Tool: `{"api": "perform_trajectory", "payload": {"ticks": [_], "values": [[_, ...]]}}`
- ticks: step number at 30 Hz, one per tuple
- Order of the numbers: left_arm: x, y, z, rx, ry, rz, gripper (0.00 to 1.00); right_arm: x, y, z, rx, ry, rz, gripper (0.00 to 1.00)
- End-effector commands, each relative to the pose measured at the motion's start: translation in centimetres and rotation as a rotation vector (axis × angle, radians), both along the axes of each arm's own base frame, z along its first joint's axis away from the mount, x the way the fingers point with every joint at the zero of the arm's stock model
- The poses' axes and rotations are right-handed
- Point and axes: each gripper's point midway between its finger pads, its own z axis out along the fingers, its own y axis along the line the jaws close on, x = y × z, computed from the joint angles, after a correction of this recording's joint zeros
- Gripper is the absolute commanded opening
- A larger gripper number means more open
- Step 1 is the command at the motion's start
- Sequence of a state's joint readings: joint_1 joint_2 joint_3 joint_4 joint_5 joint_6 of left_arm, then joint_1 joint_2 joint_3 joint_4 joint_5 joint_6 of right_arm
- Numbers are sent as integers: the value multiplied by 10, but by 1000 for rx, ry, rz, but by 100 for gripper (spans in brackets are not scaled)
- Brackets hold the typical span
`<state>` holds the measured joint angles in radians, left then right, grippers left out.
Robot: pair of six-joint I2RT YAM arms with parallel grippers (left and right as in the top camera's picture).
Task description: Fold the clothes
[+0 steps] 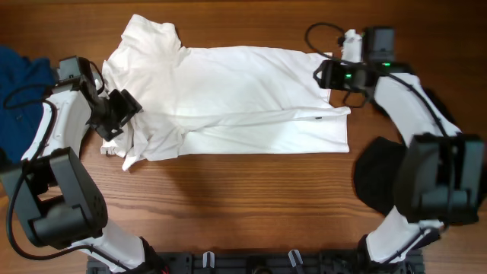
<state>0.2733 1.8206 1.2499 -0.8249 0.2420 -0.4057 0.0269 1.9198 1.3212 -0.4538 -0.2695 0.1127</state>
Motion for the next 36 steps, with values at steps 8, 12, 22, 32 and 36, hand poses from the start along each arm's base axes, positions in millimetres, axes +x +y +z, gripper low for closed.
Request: {"api": "perform_trajectory", "payload": {"ticks": [8, 12, 22, 32, 36], "values": [[-11, -10, -6, 29, 51, -85, 76, -27, -38, 23, -142, 70, -186, 71], [-39, 8, -11, 136, 183, -71, 79, -60, -39, 53, -150, 109, -186, 72], [-52, -21, -10, 66, 245, -79, 75, -119, -40, 44, -172, 334, -178, 71], [-59, -16, -11, 113, 279, -86, 63, -125, -40, 43, -166, 360, -191, 72], [-72, -12, -10, 135, 340, -57, 64, -124, -43, 42, -180, 357, -196, 72]]}}
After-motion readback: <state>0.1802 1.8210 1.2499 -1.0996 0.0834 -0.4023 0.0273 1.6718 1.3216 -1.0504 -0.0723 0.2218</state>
